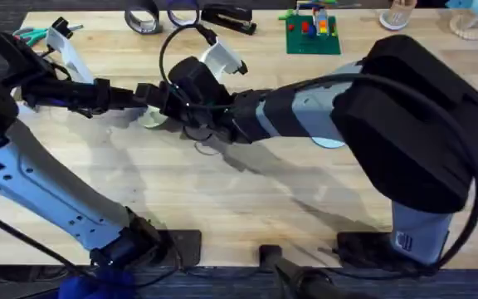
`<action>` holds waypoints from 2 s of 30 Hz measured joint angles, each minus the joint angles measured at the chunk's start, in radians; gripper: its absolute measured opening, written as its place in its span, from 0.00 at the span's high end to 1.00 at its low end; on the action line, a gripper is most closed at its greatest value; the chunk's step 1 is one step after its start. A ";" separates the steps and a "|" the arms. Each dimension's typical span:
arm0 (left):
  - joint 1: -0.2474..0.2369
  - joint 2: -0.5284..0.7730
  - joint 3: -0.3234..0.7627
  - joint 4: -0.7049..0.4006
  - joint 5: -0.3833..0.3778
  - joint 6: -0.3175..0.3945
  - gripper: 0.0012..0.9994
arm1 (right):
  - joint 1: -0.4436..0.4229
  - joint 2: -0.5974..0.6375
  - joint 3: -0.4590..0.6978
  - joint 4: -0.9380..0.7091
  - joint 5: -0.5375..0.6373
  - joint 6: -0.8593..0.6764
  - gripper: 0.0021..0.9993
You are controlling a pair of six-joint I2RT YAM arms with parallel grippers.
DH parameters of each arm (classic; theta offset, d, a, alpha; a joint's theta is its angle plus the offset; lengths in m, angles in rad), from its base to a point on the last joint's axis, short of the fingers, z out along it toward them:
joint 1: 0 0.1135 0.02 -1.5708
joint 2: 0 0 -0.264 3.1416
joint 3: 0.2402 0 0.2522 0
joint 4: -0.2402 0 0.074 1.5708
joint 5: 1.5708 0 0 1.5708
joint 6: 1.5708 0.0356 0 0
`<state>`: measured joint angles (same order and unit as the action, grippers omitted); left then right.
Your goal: Pick up the plates from the table one by one and place each into a slot on the dish rack.
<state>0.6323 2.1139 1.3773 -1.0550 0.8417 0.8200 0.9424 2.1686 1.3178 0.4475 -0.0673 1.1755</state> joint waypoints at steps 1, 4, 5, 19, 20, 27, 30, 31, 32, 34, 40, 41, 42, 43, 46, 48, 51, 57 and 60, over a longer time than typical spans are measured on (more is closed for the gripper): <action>0.000 0.000 0.000 0.000 0.000 0.000 0.96 | 0.000 0.000 0.000 -0.008 0.000 0.004 0.23; 0.000 0.000 0.000 0.000 0.000 0.000 0.96 | 0.000 0.000 0.000 -0.029 0.000 0.014 0.40; 0.000 0.000 0.000 0.000 0.000 0.000 0.96 | 0.000 0.000 0.000 -0.034 0.000 0.016 0.44; 0.000 0.000 0.000 0.001 0.000 0.000 0.96 | 0.000 0.000 0.000 -0.047 0.000 0.026 0.83; 0.000 0.000 0.001 0.000 0.000 0.000 0.96 | -0.001 0.000 0.000 -0.049 0.000 0.027 0.88; -0.001 0.000 0.009 -0.008 -0.005 0.001 0.96 | -0.016 0.002 0.000 -0.053 -0.003 0.022 0.97; -0.004 0.014 0.041 -0.031 -0.013 0.003 0.96 | -0.016 0.002 0.000 -0.052 -0.005 0.019 0.97; -0.005 0.022 0.055 -0.040 -0.016 0.004 0.96 | -0.016 0.002 0.000 -0.052 -0.005 0.015 0.97; -0.006 0.032 0.077 -0.052 -0.017 0.004 0.96 | -0.016 0.002 0.000 -0.052 -0.005 0.008 0.97; -0.007 0.046 0.116 -0.076 -0.019 0.004 0.96 | -0.016 0.002 0.000 -0.052 -0.008 -0.002 0.97; -0.023 0.047 0.284 -0.195 0.011 0.006 0.96 | -0.034 0.002 0.015 -0.064 -0.066 -0.077 0.97; -0.027 0.047 0.298 -0.202 0.013 0.007 0.96 | -0.039 0.002 0.029 -0.084 -0.082 -0.094 0.97; -0.033 0.047 0.314 -0.206 0.015 0.007 0.96 | -0.047 0.002 0.048 -0.115 -0.099 -0.115 0.97; -0.039 0.047 0.328 -0.206 0.017 0.007 0.96 | -0.054 0.002 0.070 -0.150 -0.114 -0.138 0.97; -0.058 0.038 0.352 -0.207 0.017 0.003 0.96 | -0.077 0.002 0.153 -0.290 -0.143 -0.222 0.97; -0.072 0.020 0.360 -0.209 0.005 0.002 0.96 | -0.093 0.002 0.219 -0.395 -0.158 -0.290 0.97; -0.097 -0.026 0.372 -0.208 -0.026 -0.001 0.96 | -0.121 0.002 0.342 -0.595 -0.173 -0.396 0.97; -0.161 -0.204 0.383 -0.165 -0.160 -0.029 0.96 | -0.232 0.002 0.685 -1.118 -0.184 -0.681 0.97; -0.182 -0.265 0.386 -0.156 -0.224 -0.055 0.96 | -0.290 0.002 0.788 -1.288 -0.184 -0.766 0.97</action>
<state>0.4499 1.8491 1.7630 -1.2110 0.6180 0.7646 0.6521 2.1704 2.1057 -0.8408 -0.2516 0.4094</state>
